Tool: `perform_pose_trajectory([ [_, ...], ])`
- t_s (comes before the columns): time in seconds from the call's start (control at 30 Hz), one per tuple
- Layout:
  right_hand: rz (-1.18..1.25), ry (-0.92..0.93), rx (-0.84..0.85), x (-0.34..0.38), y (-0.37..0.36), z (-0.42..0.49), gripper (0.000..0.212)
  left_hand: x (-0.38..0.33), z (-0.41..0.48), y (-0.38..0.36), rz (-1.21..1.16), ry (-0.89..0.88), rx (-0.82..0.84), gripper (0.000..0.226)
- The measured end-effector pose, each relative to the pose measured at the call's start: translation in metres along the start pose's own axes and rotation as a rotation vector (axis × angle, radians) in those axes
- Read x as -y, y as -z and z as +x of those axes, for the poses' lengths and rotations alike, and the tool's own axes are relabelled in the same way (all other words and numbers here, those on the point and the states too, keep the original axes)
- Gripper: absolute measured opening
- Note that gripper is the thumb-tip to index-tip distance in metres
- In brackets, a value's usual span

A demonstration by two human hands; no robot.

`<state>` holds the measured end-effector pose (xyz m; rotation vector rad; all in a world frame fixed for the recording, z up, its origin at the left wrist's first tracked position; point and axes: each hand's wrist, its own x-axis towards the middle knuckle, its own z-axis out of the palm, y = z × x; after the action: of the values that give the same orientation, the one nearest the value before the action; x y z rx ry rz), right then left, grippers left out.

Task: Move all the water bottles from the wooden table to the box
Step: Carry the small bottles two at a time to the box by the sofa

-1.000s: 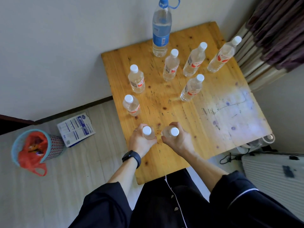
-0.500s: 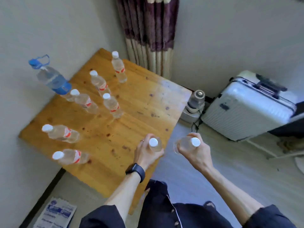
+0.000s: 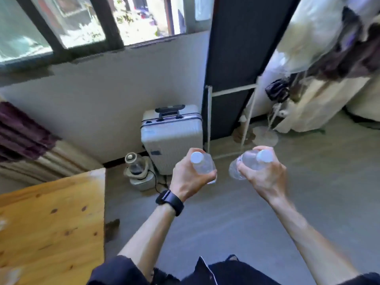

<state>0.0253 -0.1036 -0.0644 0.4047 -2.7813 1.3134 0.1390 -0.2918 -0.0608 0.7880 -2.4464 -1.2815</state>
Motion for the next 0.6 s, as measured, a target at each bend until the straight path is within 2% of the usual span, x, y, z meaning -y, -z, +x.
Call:
perform_pose_trajectory([
  [0.13,-0.029,-0.131,-0.102,-0.048,0.082,0.043,0.058,-0.09,0.052,-0.083,-0.01,-0.178,0.158,0.047],
  [0.3,-0.047,-0.278,-0.334,-0.1,0.175,0.087,0.063,-0.195,0.111,-0.181,0.044,-0.37,0.339,0.048],
  [0.6,-0.193,-0.423,-0.691,-0.175,0.318,0.166,0.063,-0.345,0.188,-0.353,0.058,-0.634,0.623,0.052],
])
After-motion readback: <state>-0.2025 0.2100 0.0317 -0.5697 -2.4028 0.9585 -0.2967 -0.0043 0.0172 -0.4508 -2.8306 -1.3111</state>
